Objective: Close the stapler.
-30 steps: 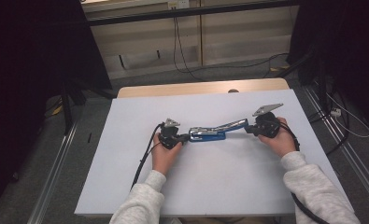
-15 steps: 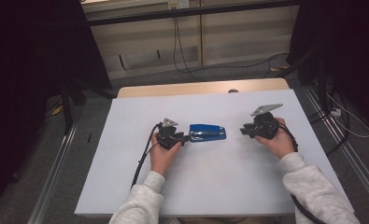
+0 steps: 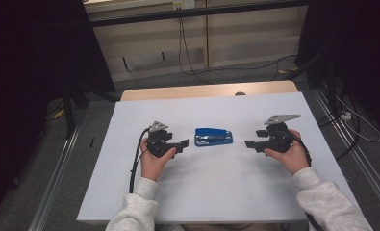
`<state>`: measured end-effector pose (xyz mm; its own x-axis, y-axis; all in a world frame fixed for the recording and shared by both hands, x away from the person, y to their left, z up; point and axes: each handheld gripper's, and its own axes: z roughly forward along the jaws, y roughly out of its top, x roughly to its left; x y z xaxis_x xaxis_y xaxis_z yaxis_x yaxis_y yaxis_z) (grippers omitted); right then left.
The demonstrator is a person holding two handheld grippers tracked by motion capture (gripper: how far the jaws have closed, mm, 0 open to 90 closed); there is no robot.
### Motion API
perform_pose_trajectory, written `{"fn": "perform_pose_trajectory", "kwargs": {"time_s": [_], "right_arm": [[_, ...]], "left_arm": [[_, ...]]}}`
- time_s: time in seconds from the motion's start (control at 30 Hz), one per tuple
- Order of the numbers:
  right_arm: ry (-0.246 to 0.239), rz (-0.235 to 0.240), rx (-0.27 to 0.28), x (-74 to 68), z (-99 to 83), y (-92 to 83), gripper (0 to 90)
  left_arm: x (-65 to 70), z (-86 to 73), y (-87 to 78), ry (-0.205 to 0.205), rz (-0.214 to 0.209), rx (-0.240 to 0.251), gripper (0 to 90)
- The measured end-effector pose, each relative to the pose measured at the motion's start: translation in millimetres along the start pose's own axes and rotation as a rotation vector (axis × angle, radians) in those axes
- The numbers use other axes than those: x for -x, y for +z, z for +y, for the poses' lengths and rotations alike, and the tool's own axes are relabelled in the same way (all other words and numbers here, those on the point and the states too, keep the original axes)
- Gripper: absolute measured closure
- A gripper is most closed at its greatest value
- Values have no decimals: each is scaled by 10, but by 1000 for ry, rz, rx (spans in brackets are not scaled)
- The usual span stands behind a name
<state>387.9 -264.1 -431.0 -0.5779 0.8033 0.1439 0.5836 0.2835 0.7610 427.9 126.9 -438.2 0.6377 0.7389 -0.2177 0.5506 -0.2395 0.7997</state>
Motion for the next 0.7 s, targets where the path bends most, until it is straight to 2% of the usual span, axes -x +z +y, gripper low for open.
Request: {"fn": "perform_pose_trajectory", "kwargs": {"time_s": [0.23, 0.4, 0.53, 0.7], "right_arm": [[-4, 3, 6, -93, -89, -121, 234], [18, 23, 9, -149, -194, -208, 213], [11, 49, -4, -221, -269, -263, 200], [-2, 51, -7, -270, -325, -340, 190]], "left_arm": [[14, -15, -115, 16, -12, 12, 136], [8, -14, -202, 29, -21, 32, 123], [18, -24, -235, 40, -20, 26, 113], [30, -16, -298, 49, -36, 39, 108]]}}
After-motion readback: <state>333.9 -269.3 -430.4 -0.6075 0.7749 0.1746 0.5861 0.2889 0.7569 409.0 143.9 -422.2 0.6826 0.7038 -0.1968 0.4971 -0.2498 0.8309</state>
